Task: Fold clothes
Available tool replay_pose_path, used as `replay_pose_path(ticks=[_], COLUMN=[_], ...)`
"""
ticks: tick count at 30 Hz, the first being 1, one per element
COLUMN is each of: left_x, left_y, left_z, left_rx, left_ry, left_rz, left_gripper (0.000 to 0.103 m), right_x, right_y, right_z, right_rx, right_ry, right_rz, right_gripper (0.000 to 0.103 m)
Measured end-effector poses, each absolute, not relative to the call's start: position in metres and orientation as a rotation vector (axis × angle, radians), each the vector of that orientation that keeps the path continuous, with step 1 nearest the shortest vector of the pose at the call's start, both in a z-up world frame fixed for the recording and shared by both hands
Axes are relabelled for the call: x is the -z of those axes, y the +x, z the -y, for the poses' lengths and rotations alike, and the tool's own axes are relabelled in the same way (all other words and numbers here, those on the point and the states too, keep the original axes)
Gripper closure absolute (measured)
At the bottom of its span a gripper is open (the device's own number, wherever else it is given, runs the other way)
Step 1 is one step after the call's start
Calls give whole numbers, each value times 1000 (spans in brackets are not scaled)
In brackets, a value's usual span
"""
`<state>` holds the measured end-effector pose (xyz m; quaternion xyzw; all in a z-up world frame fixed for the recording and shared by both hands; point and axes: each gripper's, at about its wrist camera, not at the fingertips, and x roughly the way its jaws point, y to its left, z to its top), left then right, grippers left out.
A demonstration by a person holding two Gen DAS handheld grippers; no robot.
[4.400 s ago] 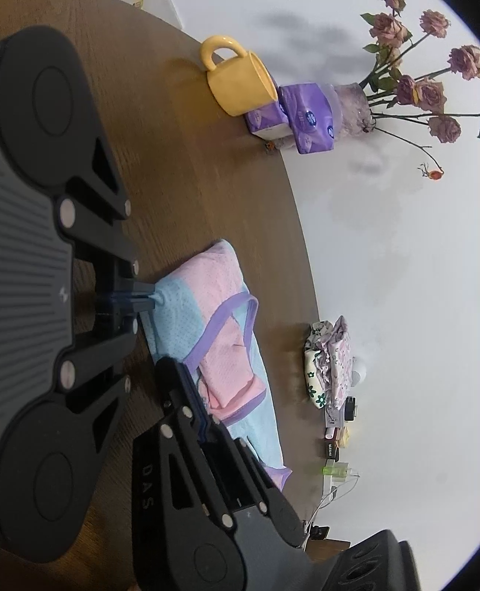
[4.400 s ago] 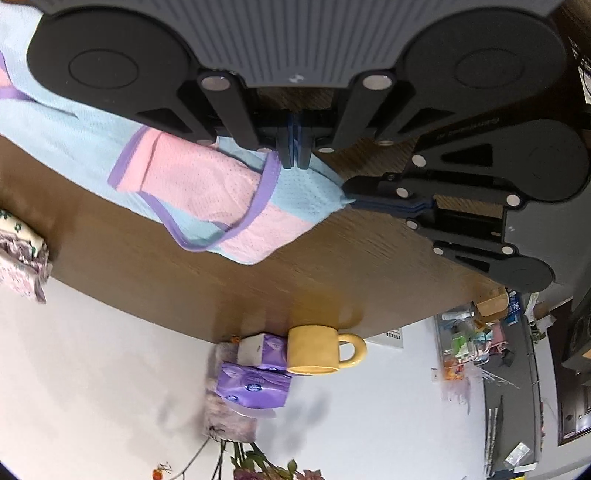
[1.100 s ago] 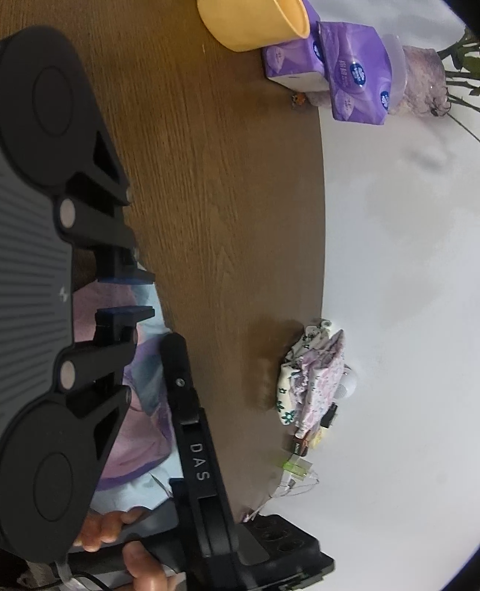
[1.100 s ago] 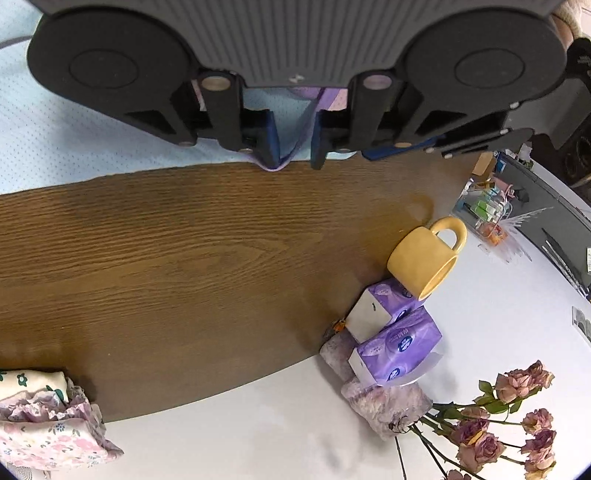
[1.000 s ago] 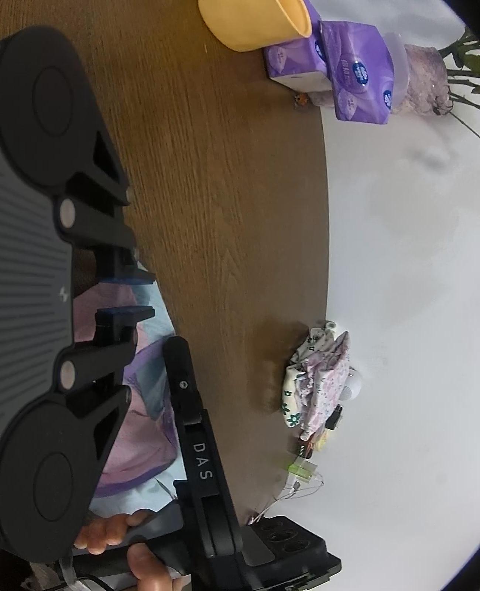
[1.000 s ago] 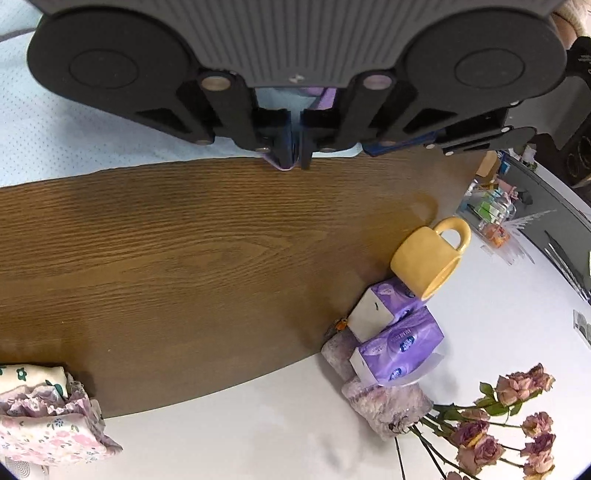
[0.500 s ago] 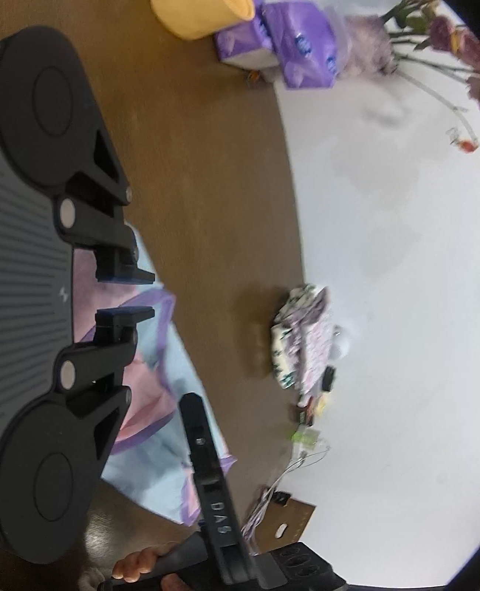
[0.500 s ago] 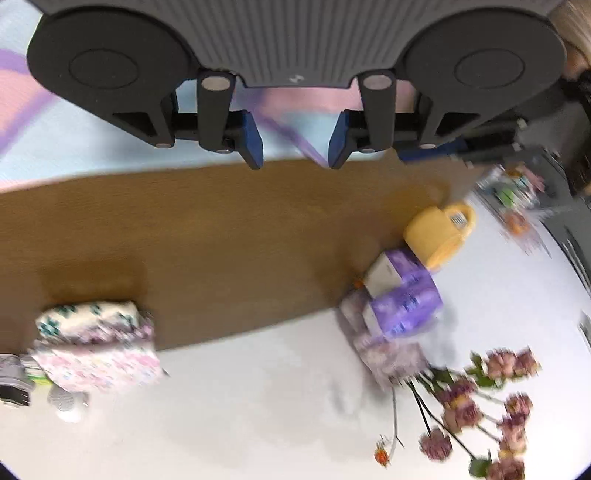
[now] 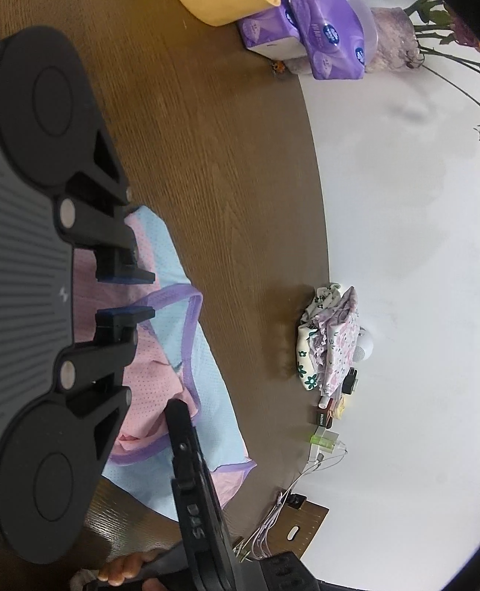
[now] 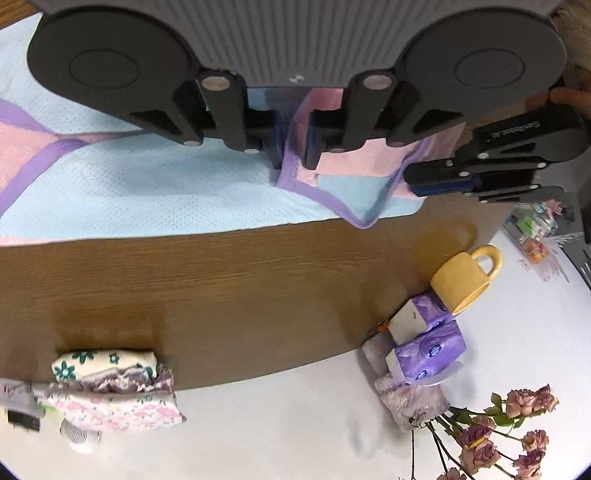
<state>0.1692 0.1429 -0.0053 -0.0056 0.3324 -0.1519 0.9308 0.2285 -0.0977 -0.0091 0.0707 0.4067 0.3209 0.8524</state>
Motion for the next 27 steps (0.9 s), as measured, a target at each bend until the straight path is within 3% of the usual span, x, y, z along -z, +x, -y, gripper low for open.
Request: replay_pose_path(ticks=[4,14,15,17,18,22,25,27], left_x=[6,6,6,6,6,6,6,6], left_y=[168,168,168,168,168,168,167,167], left_z=[-142,-141,-141,-141,-141,-141,-141,-141], left_rx=[317,324,325,326,326,325,326,327], left_ry=[-6,1,1,2,2,4,5,5], left_rz=[-681,-682,-682,-683,-683,-683,-683,-683], left_gripper=[86,85,85,85,84,84,84,84], right_x=[-2,5,5,1,-3,-9,-3,1], right_y=[219,217,217,217,217,221,225,224], right_z=[96,71,72,80,84,91,81,73], right_rx=[-705,-731,-731,-724,-715,-709,-743,-767], right_ry=[120,21,29,71,77,92,96,84], right_rz=[-791,-795,-798,-794,-780,-754,-783,-790], right_gripper=[87,87,85,68,67,68,77,77])
